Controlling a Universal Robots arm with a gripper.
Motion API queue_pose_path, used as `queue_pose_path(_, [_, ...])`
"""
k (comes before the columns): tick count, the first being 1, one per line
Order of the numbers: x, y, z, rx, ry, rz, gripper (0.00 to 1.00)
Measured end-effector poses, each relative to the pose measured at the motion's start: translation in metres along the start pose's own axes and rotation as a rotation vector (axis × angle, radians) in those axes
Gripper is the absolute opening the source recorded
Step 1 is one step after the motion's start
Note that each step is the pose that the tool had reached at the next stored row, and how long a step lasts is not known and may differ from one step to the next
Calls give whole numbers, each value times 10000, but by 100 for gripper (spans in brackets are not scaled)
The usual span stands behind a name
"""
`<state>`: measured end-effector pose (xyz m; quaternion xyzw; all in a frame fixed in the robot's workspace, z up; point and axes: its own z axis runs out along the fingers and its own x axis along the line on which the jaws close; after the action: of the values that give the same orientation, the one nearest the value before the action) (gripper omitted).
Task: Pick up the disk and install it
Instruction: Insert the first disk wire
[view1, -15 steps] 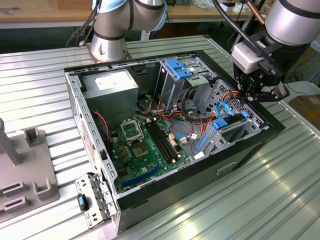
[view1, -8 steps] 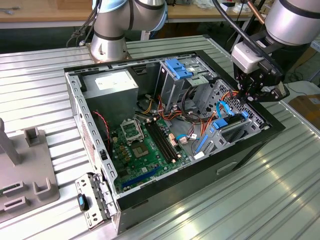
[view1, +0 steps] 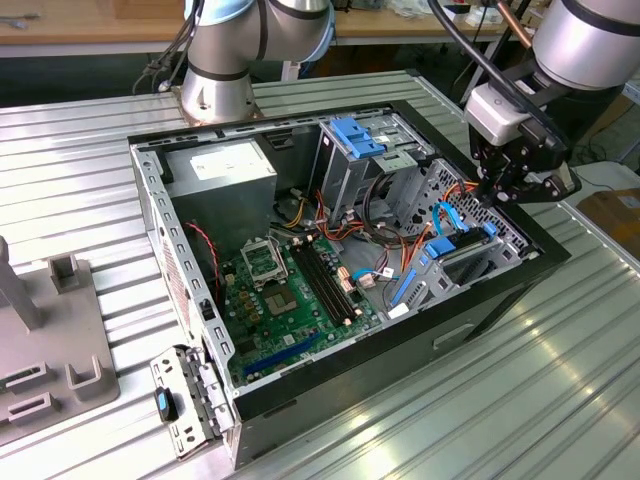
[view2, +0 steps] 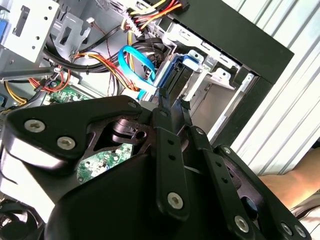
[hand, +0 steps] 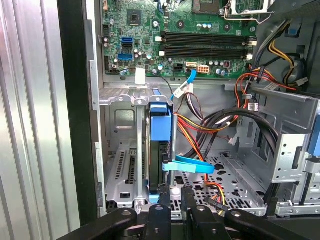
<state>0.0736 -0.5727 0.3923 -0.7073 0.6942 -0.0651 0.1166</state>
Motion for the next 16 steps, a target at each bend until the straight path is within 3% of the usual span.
queue_pose_path(4, [1,-36,9,0,0,0,24])
queue_pose_path(16, [2,-56,15,0,0,0,24])
